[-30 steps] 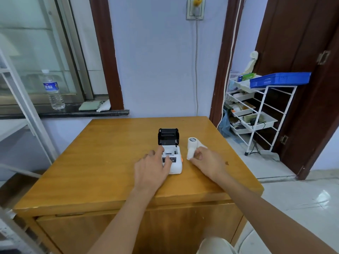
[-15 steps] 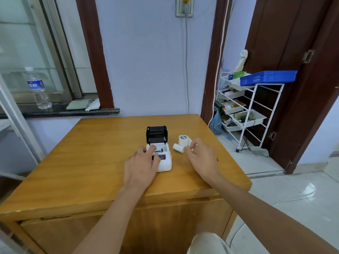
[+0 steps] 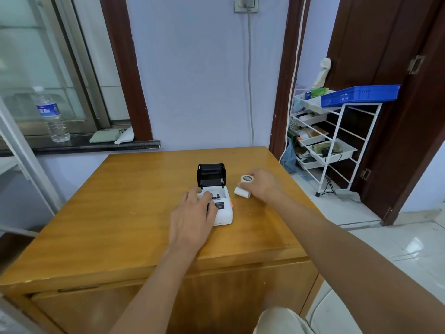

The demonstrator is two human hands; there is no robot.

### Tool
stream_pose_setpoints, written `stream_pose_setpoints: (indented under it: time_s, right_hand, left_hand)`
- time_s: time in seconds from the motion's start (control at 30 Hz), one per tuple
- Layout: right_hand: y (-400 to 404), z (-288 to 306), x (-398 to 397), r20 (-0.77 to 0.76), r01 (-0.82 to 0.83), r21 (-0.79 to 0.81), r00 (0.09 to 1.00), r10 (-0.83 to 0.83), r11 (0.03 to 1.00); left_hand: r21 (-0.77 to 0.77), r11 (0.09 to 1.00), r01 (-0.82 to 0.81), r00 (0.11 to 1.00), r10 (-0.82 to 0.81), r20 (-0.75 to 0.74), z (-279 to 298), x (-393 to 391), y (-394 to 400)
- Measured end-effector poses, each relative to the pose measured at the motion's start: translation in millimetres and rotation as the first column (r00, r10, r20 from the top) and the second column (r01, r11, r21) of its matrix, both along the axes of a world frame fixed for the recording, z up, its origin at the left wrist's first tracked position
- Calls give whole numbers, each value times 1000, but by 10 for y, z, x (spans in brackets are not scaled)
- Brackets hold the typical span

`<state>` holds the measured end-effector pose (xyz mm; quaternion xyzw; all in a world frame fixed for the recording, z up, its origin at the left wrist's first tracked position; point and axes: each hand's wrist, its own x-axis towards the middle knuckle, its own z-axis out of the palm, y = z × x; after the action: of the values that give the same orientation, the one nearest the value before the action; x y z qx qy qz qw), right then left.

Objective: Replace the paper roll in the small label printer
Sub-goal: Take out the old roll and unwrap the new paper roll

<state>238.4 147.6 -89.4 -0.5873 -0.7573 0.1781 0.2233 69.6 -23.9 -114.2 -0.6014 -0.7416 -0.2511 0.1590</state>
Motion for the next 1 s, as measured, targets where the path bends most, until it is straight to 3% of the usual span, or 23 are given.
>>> stream_pose_setpoints:
  time_s: [0.2,0.4,0.47,0.53,0.6,0.67,0.73,0.9,1.0]
  right_hand:
    - [-127,107,153,-218,46,123,976,-18,991]
    - [-988,509,438,-312,-118,281,927,207,952]
    - [-1391,551,519,-325,-192,257,906,272,947]
    - [-1787,539,587,-340,-250,214,887,312,944]
    - [-2111,496,650,-337,-325,188,865,372,927]
    - [-2315,415,688,-305,-398,177,847,435,900]
    - [-2441,322,716,-276,-442,181,835,477,878]
    - [-2578,150,852,-378,-447,74,815,440,892]
    - [-2589,35,917,-394,-417,55,826,403,907]
  left_hand:
    - [14,1000,8,1000,-8,-2,-3,1,-13]
    - [166,981,100,991,-114,73,66,24,-141]
    - [267,954,139,959,-197,202,107,109,-338]
    - [344,931,124,836,-284,469,171,266,-634]
    - [317,937,147,600,-339,725,284,472,-946]
    - [136,958,251,374,-226,900,429,653,-1135]
    - [-2,931,366,184,-70,980,511,785,-1264]
    - [-50,904,424,-13,61,998,408,730,-1527]
    - [-51,868,493,-66,96,993,254,613,-1625]
